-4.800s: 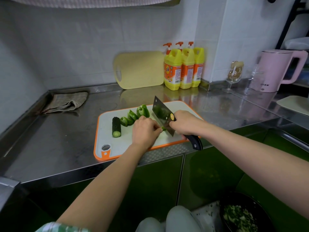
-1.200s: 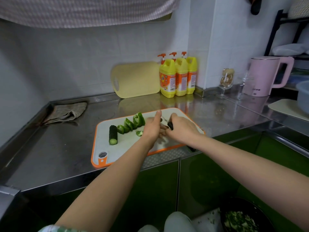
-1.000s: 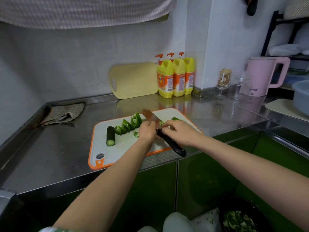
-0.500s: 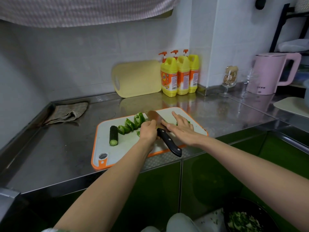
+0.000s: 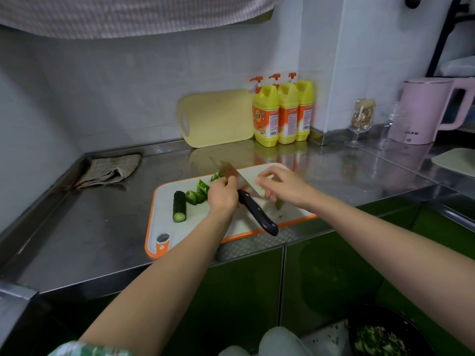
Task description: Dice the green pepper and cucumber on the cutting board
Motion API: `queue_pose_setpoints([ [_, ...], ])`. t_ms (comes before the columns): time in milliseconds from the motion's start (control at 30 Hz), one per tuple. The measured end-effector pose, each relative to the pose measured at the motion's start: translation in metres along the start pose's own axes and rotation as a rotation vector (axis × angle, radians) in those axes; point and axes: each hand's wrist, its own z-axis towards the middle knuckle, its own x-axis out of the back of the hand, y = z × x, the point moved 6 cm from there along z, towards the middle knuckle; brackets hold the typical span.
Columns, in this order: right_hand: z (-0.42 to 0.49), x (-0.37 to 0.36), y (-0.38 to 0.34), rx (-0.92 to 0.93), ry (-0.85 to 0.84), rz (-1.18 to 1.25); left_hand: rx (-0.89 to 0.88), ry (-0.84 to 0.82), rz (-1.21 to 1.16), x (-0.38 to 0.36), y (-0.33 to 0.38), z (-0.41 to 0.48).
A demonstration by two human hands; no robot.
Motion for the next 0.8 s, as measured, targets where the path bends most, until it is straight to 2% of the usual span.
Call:
queue_pose_setpoints([
  [67, -0.009, -0.01, -0.002, -0.086, -0.217, -0.109, -0.027, -0.033, -0.015, -0.011, 0.01, -0.002],
  [100, -0.011, -0.011, -0.002, -0.096, -0.248, -0.14, -0.041, -0.065, -0.043, -0.017, 0.016, -0.004],
  [167, -0.014, -0.002, -0.008, -0.08, -0.15, -0.151, -0.041, -0.161, -0.126, -0.032, 0.025, -0.009],
  [233, -0.015, 0.013, -0.004, -0.103, 0.027, -0.018, -0.04, -0.236, -0.136, -0.043, 0.028, -0.015],
  [267, -0.016, 0.02, 0.001, -0.126, 0.096, 0.09, -0.071, -0.245, -0.067, -0.046, 0.028, -0.017],
  [367, -0.02, 0.036, 0.016, -0.156, 0.228, 0.3, -0.264, -0.244, 0.434, -0.056, 0.023, -0.02],
  [433, -0.023, 0.044, 0.023, -0.162, 0.259, 0.336, -0.311, -0.255, 0.642, -0.066, 0.017, -0.024],
  [533, -0.026, 0.049, 0.034, -0.214, 0.267, 0.333, -0.33, -0.255, 0.815, -0.08, 0.013, -0.026],
  [700, -0.029, 0.05, 0.044, -0.277, 0.274, 0.306, -0.3, -0.25, 0.79, -0.086, 0.013, -0.022],
  [800, -0.033, 0.049, 0.039, -0.261, 0.24, 0.259, -0.305, -0.176, 0.744, -0.07, 0.015, -0.016],
])
